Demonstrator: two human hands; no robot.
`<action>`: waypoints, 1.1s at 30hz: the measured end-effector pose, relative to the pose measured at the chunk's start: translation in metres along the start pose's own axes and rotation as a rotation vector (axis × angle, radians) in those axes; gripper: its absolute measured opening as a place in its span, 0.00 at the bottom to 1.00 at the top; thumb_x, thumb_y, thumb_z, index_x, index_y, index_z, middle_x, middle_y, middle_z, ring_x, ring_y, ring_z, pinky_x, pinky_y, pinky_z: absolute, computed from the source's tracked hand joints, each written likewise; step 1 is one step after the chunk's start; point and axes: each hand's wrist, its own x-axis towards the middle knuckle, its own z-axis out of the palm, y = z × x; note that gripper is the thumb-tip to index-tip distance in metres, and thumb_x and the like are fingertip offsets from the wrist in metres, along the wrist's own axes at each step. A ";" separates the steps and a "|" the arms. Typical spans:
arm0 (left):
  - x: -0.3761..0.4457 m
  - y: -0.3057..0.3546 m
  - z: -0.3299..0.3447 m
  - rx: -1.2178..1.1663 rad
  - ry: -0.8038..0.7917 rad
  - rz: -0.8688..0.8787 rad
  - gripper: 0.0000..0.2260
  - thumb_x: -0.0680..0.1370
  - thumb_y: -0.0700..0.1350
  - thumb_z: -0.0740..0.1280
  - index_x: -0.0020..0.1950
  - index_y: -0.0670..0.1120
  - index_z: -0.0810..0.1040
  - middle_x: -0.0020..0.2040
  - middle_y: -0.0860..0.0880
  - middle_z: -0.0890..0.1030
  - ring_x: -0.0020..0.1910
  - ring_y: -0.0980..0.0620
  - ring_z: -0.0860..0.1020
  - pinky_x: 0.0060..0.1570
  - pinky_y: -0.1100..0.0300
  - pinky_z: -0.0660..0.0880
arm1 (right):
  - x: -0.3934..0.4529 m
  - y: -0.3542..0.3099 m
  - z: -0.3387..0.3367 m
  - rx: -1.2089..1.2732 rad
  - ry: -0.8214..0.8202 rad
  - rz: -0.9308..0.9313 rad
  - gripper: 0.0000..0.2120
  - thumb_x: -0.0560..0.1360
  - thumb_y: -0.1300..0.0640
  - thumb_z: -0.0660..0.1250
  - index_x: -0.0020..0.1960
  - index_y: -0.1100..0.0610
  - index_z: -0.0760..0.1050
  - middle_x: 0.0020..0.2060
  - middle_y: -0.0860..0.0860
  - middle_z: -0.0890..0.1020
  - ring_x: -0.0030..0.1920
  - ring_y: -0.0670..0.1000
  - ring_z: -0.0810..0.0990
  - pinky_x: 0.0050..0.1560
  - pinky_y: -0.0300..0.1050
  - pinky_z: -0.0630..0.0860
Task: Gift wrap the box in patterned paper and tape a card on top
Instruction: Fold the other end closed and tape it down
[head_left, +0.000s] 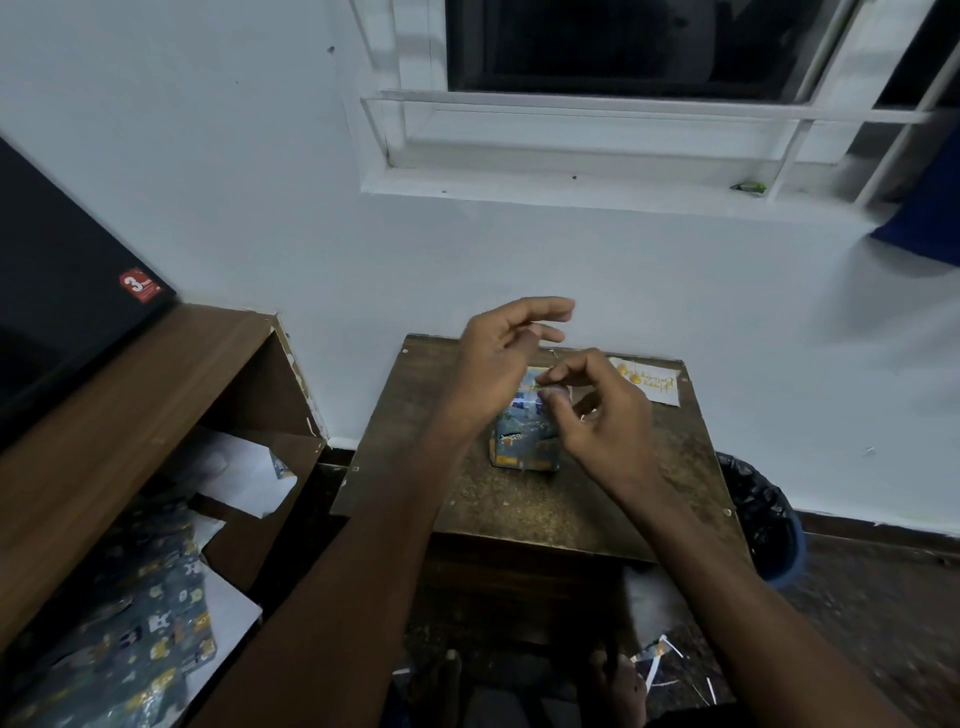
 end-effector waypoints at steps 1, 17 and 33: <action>0.001 0.001 0.006 0.031 -0.051 0.010 0.20 0.83 0.30 0.58 0.66 0.45 0.84 0.61 0.50 0.86 0.56 0.52 0.85 0.57 0.58 0.81 | 0.000 -0.001 -0.001 0.043 0.009 0.012 0.08 0.76 0.66 0.72 0.51 0.55 0.78 0.46 0.44 0.85 0.47 0.46 0.84 0.41 0.41 0.78; 0.009 -0.011 0.030 0.054 -0.138 -0.070 0.12 0.83 0.33 0.65 0.60 0.42 0.86 0.52 0.49 0.88 0.49 0.50 0.87 0.58 0.57 0.82 | -0.001 0.061 -0.052 -0.559 -0.550 0.327 0.11 0.68 0.51 0.80 0.49 0.42 0.84 0.49 0.44 0.76 0.56 0.52 0.72 0.55 0.49 0.70; 0.016 -0.010 0.028 0.162 -0.287 -0.150 0.11 0.83 0.40 0.68 0.60 0.50 0.87 0.53 0.57 0.88 0.57 0.62 0.84 0.65 0.53 0.80 | 0.003 0.055 -0.057 -0.575 -0.342 0.314 0.08 0.75 0.56 0.70 0.54 0.56 0.82 0.46 0.51 0.82 0.58 0.56 0.72 0.51 0.52 0.74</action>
